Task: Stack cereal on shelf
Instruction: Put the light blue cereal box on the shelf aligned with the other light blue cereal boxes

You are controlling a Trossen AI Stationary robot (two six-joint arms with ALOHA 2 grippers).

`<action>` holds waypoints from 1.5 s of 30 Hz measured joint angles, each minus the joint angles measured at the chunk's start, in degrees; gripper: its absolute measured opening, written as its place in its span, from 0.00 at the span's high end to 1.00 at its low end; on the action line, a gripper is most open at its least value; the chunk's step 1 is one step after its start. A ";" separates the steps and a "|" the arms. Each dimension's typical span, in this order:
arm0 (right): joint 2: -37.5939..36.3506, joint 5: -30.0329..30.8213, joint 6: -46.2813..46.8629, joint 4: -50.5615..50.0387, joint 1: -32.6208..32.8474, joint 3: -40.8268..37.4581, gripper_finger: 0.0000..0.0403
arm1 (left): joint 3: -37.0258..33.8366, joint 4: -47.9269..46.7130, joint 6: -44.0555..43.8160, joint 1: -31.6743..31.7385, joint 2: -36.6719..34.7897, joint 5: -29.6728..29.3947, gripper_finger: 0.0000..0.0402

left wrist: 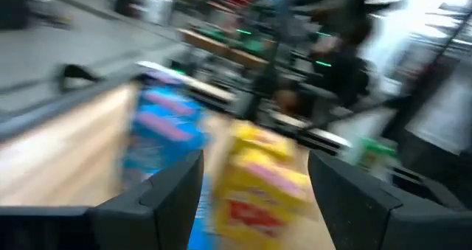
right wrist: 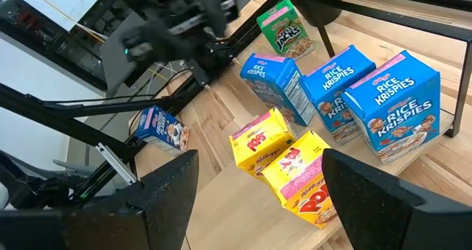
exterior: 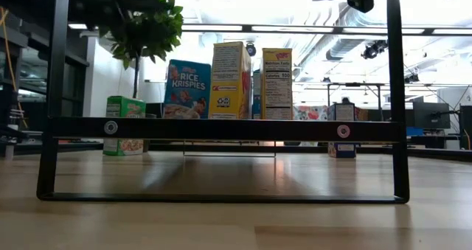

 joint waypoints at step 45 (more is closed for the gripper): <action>0.00 1.49 -3.02 -1.33 0.02 0.02 0.31 | -2.07 -0.36 -15.63 -4.98 21.35 -8.69 1.00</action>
